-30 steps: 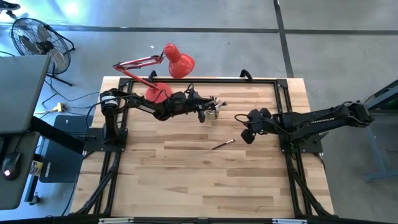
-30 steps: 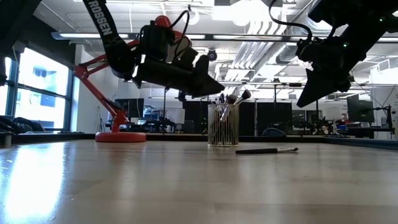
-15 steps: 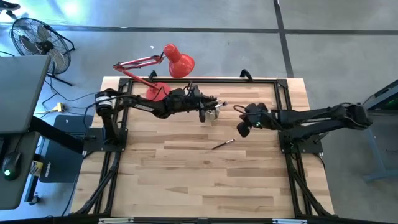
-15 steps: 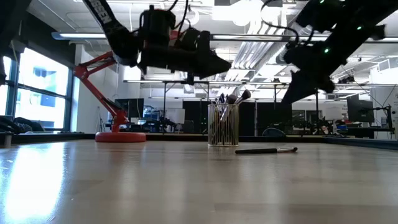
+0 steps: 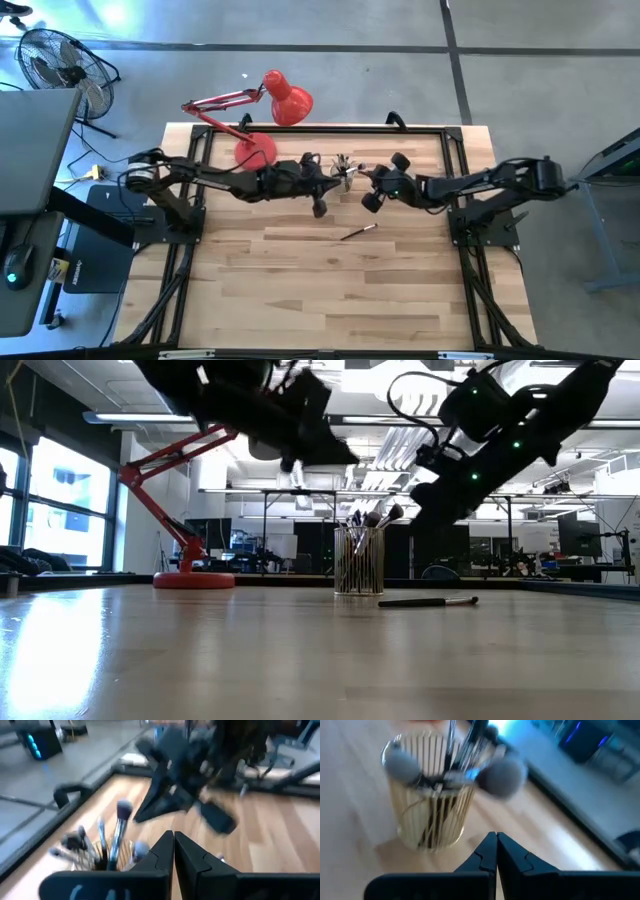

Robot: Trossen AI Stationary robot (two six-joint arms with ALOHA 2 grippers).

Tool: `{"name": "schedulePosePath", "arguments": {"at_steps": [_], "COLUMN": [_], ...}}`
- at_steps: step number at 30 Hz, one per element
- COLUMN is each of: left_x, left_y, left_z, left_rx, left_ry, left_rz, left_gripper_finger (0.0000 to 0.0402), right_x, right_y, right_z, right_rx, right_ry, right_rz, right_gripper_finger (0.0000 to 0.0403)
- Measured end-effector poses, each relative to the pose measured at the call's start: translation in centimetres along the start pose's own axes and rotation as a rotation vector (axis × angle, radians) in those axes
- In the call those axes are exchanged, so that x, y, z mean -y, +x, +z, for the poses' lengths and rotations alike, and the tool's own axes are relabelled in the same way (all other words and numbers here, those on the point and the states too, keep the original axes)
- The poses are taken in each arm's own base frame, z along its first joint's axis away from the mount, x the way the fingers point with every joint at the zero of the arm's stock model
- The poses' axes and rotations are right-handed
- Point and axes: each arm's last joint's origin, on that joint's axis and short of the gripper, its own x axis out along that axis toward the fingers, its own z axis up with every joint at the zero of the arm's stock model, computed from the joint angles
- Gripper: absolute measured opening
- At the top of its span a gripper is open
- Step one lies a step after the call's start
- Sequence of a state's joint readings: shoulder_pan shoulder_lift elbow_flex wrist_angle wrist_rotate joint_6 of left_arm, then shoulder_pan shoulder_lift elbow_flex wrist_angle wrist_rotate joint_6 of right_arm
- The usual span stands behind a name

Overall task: Put items in baskets/containers
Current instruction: Put the makeup brush into the wire bin

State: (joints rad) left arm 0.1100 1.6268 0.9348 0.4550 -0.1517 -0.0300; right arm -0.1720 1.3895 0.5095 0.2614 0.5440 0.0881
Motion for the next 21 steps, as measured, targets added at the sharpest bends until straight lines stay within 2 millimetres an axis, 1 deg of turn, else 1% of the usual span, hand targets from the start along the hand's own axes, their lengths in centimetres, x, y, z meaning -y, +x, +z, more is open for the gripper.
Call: {"name": "schedulePosePath", "arguments": {"at_steps": [2,6,8,10,12,14,17,21], "left_x": [0.4,0.6,0.6,0.5,0.5,0.5,0.5,0.5], "left_y": [-0.3,-0.5,-0.6,-0.7,-0.6,-0.6,-0.6,-0.6], "left_z": [0.6,-0.4,0.0,0.1,-0.3,-0.3,-0.3,-0.3], "left_rx": [0.019,-0.067,-0.051,-0.057,-0.081,-0.074,-0.080,-0.078], "left_ry": [0.000,0.017,0.012,0.009,0.009,-0.001,-0.008,-0.009], "left_rz": [0.005,0.014,0.016,0.017,0.018,0.018,0.018,0.018], "left_gripper_finger": [0.0008,0.0001,0.0001,0.0001,0.0001,0.0001,0.0001,0.0001], "right_x": [0.1,0.6,0.8,0.9,1.0,1.0,1.2,1.7], "right_y": [0.3,0.5,0.5,0.4,0.4,0.3,-0.2,-1.7], "right_z": [0.5,1.7,2.3,3.0,3.5,3.7,3.8,4.1], "right_rx": [0.049,0.156,0.216,0.282,0.341,0.366,0.350,0.312], "right_ry": [-0.023,-0.039,-0.048,-0.052,-0.051,-0.051,-0.048,-0.110], "right_rz": [-0.010,0.007,0.001,0.053,0.143,0.171,0.086,-0.043], "right_gripper_finger": [0.0001,0.0000,0.0000,0.0000,0.0000,0.0000,0.0000,0.0000]}}
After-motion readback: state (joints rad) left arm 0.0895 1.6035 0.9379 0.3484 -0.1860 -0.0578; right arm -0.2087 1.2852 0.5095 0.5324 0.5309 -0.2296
